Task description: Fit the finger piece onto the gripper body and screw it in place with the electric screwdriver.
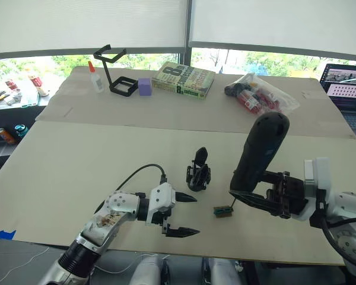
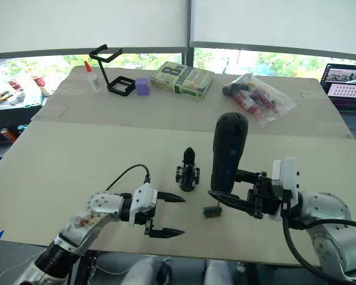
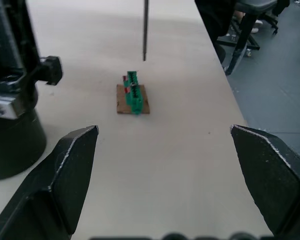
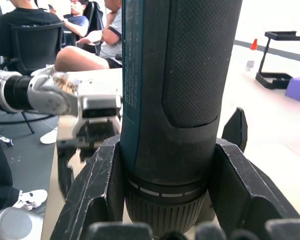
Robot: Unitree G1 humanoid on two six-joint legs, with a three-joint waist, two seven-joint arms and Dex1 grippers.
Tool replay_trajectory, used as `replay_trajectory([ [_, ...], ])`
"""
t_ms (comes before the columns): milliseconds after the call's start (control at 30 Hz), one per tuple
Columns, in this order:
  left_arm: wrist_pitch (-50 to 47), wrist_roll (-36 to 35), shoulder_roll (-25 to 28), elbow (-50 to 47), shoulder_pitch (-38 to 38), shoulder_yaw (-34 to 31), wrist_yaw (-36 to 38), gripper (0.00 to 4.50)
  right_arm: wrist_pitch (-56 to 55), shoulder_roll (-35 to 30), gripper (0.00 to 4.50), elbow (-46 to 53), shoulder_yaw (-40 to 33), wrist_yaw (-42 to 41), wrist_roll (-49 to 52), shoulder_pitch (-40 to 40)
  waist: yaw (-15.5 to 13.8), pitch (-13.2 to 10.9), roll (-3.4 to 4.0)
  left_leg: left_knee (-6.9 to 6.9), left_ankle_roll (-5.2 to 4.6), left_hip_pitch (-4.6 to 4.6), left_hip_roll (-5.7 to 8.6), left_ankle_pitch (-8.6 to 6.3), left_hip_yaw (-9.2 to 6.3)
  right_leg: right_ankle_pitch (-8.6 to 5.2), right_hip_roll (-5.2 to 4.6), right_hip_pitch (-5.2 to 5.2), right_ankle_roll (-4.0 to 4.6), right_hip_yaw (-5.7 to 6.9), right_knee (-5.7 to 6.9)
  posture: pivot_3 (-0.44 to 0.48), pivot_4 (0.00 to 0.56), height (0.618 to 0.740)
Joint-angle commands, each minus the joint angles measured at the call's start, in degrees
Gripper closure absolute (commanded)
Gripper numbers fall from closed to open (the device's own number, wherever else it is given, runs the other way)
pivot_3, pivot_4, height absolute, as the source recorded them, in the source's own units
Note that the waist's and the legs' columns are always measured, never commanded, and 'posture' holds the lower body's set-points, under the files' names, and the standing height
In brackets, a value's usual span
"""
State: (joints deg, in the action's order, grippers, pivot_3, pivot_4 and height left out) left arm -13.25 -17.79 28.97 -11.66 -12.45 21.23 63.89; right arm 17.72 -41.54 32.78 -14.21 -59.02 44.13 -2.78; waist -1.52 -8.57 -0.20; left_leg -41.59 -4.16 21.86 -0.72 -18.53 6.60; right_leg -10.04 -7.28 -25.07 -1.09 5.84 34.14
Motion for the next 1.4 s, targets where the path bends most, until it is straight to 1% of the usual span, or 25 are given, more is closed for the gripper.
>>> replay_trajectory([
  [33, 0.9, 0.7, -0.7, -0.5, -0.3, 0.4, -0.3, 0.04, -0.3, 0.3, 2.57, 2.6, -0.6, 0.6, 2.1, 1.5, 0.0, 0.0, 0.00, -0.02, -0.01, 0.02, -0.01, 0.00, 0.00, 0.00, 0.00, 0.00, 0.00, 0.01, 0.00, 0.000, 0.150, 0.740],
  [333, 0.7, 2.9, -2.4, 1.3, -1.2, 2.2, -1.1, 0.04, -1.1, 1.8, 2.57, 2.6, 2.0, 1.6, 0.7, 2.7, 0.1, 0.0, 0.00, -0.10, -0.06, 0.02, -0.01, -0.03, 0.00, 0.04, 0.00, 0.01, -0.02, -0.01, 0.04, 0.000, 0.150, 0.740],
  [600, 1.7, 3.6, -2.5, 2.6, -0.9, 2.0, -0.4, 0.04, -2.1, 2.7, 2.57, 2.1, 3.3, 1.7, -1.0, 2.8, 0.1, 0.0, 0.00, -0.11, -0.06, 0.02, -0.01, -0.03, 0.01, 0.05, 0.00, 0.01, -0.03, -0.01, 0.05, 0.000, 0.150, 0.740],
  [1400, 4.8, 4.9, -3.4, 5.5, -0.7, 2.0, 0.0, 0.04, -3.7, 3.5, 2.57, 0.4, 2.6, 0.6, -3.8, 1.3, 0.1, 0.0, 0.00, -0.13, -0.06, 0.02, 0.00, -0.03, 0.01, 0.06, 0.00, 0.02, -0.03, -0.01, 0.07, 0.000, 0.150, 0.740],
])
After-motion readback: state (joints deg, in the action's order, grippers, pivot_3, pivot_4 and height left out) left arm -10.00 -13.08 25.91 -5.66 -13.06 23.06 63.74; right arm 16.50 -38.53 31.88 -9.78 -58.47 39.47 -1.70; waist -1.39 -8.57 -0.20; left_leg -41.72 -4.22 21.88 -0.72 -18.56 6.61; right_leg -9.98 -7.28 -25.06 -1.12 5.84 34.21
